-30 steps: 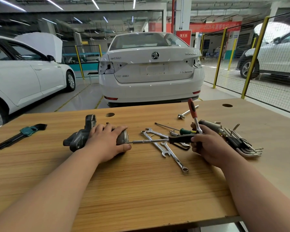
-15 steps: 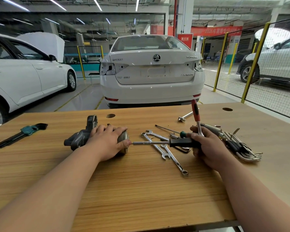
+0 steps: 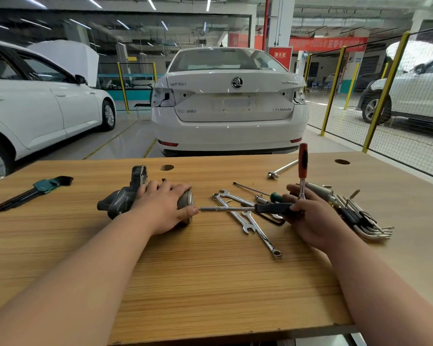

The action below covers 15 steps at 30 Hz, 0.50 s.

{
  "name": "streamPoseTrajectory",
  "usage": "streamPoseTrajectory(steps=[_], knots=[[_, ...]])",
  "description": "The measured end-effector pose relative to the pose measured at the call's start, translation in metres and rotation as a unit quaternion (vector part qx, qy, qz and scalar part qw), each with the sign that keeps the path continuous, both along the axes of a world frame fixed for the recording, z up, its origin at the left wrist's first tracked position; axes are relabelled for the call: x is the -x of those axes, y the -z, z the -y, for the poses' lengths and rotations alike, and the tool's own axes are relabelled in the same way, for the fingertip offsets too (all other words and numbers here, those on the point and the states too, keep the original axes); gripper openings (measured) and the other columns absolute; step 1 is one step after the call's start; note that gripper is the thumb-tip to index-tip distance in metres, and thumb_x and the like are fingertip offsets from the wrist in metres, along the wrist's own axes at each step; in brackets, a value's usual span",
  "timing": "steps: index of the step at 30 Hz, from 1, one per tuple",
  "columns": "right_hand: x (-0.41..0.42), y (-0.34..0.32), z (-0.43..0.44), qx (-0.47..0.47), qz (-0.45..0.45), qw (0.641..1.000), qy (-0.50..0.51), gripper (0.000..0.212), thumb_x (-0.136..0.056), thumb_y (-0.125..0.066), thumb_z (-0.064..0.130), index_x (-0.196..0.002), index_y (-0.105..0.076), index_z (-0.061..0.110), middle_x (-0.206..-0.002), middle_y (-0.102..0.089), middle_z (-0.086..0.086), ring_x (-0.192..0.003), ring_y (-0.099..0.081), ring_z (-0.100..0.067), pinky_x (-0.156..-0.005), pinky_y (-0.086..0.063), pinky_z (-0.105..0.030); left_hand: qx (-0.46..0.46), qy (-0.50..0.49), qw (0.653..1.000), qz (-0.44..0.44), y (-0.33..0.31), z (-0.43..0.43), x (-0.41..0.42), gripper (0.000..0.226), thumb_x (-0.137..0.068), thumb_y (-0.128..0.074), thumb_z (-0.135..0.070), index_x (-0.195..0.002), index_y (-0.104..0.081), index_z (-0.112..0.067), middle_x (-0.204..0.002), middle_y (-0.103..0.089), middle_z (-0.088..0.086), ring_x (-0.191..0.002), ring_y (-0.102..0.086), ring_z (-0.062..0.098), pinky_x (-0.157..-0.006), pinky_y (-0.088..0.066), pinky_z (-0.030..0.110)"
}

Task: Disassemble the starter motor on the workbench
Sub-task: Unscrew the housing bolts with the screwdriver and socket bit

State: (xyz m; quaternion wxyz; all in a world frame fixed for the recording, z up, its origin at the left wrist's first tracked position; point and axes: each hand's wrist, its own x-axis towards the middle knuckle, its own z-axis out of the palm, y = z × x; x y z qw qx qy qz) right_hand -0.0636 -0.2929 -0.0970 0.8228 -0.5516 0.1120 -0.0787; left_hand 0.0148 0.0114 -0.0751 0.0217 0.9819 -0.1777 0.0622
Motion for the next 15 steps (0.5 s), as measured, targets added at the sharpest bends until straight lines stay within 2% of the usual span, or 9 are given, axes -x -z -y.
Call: streamPoseTrajectory(steps=[4,8,11,13,15], knots=[[0.0008,-0.0034,-0.0032,-0.092,-0.004,0.996,0.013,0.016,-0.098,-0.048,0.008,-0.107,-0.062,0.011,-0.104,-0.060,-0.011,-0.107,-0.060,-0.021,-0.078,-0.051,-0.035,0.006,-0.003,1.000,0.001,-0.0011,0.0006,0.0021,0.068,-0.084,-0.032,-0.075,-0.145,-0.015,-0.048,-0.147,-0.032,-0.006,-0.134,-0.020,0.024,-0.111,-0.009,0.044],[0.0049,-0.0071,-0.0037,-0.213,-0.002,0.977,0.012,0.018,-0.098,-0.052,0.017,-0.107,-0.060,0.004,-0.103,-0.062,-0.016,-0.109,-0.064,-0.027,-0.070,-0.062,-0.038,0.005,-0.010,1.000,-0.002,-0.0018,0.0017,0.0032,0.069,-0.085,-0.033,-0.074,-0.145,-0.016,-0.047,-0.148,-0.031,-0.005,-0.134,-0.019,0.025,-0.111,-0.009,0.045],[0.0063,-0.0074,-0.0074,-0.177,-0.031,0.984,0.000,0.018,-0.098,-0.053,0.021,-0.104,-0.059,0.005,-0.089,-0.070,-0.013,-0.092,-0.071,-0.029,-0.068,-0.062,-0.042,0.002,-0.009,1.000,-0.010,-0.0027,0.0017,0.0036,0.069,-0.085,-0.033,-0.074,-0.145,-0.015,-0.047,-0.148,-0.031,-0.004,-0.134,-0.019,0.025,-0.111,-0.009,0.045],[0.0056,-0.0075,-0.0100,-0.099,-0.069,0.993,0.008,0.018,-0.098,-0.056,0.024,-0.109,-0.057,0.010,-0.095,-0.070,-0.015,-0.085,-0.072,-0.031,-0.059,-0.061,-0.041,-0.002,-0.010,1.000,-0.008,-0.0018,0.0018,0.0043,0.069,-0.085,-0.032,-0.074,-0.145,-0.013,-0.047,-0.148,-0.030,-0.004,-0.135,-0.019,0.025,-0.112,-0.009,0.045],[0.0042,-0.0086,-0.0108,-0.009,-0.102,0.994,0.030,0.020,-0.098,-0.056,0.032,-0.107,-0.057,0.014,-0.096,-0.067,-0.015,-0.072,-0.068,-0.027,-0.048,-0.057,-0.034,-0.004,-0.010,1.000,-0.003,-0.0013,0.0014,0.0041,0.070,-0.085,-0.032,-0.075,-0.145,-0.013,-0.047,-0.148,-0.030,-0.004,-0.135,-0.018,0.025,-0.112,-0.008,0.045]])
